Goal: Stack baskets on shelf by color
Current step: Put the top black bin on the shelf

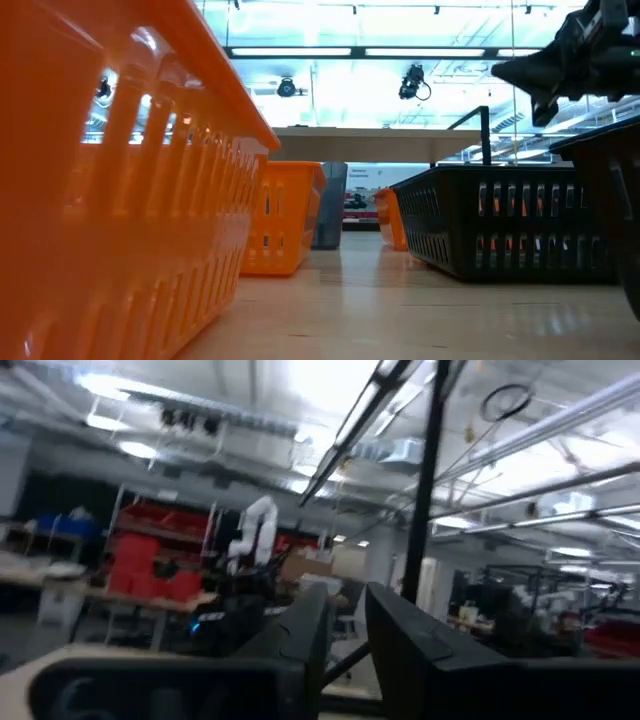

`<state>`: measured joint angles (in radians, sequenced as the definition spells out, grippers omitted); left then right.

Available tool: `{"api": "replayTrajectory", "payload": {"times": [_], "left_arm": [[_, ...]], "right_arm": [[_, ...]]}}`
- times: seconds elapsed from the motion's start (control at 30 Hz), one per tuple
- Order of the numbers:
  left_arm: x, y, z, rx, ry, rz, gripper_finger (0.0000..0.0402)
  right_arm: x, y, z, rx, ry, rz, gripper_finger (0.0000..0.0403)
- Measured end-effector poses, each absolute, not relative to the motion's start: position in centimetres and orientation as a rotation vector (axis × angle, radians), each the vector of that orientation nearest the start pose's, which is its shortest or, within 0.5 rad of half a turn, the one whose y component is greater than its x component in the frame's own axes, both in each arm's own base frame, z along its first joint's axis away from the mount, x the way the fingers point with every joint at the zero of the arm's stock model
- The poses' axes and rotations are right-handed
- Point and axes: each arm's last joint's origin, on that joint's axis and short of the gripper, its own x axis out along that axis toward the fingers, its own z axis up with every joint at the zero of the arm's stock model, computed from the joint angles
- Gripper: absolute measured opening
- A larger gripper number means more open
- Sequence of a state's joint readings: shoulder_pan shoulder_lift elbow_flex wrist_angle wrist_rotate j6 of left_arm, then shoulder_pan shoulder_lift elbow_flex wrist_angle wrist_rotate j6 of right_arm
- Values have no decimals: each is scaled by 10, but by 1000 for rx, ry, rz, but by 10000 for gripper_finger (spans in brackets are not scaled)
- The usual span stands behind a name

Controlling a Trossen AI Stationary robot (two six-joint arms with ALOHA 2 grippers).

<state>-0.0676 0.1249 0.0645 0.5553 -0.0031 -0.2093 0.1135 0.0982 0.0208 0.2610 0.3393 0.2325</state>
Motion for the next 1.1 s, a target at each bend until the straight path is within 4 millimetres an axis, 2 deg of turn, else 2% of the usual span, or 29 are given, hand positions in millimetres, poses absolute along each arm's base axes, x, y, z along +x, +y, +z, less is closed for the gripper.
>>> {"api": "replayTrajectory", "payload": {"times": [0.2, 0.33, 0.67, 0.77, 0.9, 1.1], "left_arm": [[87, -13, 233, -135, -548, -161, 122], [87, -14, 233, -107, -554, -120, 147], [85, -14, 237, -98, -591, -98, 186], [84, -13, 237, -99, -599, -98, 188], [84, -13, 237, -99, -599, -99, 186], [84, -14, 237, -101, -600, -111, 185]], "right_arm": [[98, 3, 200, 226, -279, -136, 17], [98, 4, 210, 194, -264, -123, 28], [114, 6, 260, 103, -134, -138, 96], [122, 6, 278, 69, -43, -151, 122], [131, 7, 302, 23, 180, -165, 148], [136, 7, 325, 80, 570, -226, 156]]}}
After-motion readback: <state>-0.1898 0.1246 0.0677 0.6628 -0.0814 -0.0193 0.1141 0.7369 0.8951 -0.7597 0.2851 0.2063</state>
